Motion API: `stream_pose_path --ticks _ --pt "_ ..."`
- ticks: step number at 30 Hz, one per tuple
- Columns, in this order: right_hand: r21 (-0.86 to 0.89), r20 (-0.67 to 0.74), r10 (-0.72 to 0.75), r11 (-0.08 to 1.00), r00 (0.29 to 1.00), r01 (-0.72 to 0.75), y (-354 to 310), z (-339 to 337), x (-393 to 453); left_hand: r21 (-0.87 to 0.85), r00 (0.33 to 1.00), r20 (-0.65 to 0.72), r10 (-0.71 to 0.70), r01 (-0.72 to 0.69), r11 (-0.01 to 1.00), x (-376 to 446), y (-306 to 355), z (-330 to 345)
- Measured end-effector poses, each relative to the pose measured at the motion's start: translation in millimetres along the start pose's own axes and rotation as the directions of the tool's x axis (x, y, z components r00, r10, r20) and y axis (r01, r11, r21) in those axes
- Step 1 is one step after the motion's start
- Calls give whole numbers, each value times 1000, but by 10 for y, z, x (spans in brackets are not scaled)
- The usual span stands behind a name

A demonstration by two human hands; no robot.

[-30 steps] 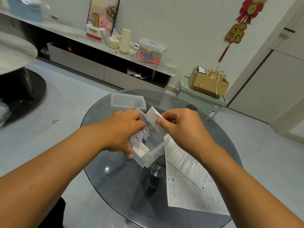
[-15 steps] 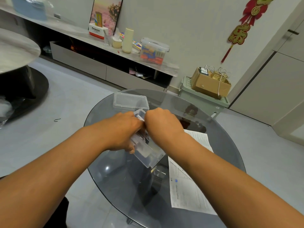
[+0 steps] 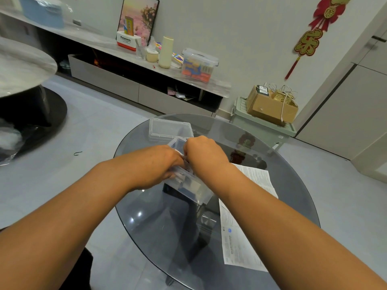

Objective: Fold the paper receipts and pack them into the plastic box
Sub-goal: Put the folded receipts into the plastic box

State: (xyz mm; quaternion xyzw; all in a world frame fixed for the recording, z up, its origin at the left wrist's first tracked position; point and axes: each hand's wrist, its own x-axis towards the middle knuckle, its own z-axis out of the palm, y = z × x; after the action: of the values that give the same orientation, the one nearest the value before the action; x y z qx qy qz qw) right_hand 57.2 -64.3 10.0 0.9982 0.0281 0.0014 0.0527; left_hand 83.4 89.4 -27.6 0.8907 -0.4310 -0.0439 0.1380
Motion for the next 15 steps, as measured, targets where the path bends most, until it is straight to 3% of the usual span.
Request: stream_pose_path --ticks 3,5,9,15 --pt "26 -43 1 1000 999 0 59 36 -9 39 997 -73 -33 36 999 27 -13 69" --pt "77 -150 5 997 989 7 178 70 -38 66 989 -131 -69 78 995 35 9 105" --pt "295 -309 63 955 949 33 465 -1 -274 93 949 -289 -124 157 983 115 60 176" --pt "413 -131 189 903 973 -119 854 350 -819 148 890 -436 -134 218 965 222 132 313"
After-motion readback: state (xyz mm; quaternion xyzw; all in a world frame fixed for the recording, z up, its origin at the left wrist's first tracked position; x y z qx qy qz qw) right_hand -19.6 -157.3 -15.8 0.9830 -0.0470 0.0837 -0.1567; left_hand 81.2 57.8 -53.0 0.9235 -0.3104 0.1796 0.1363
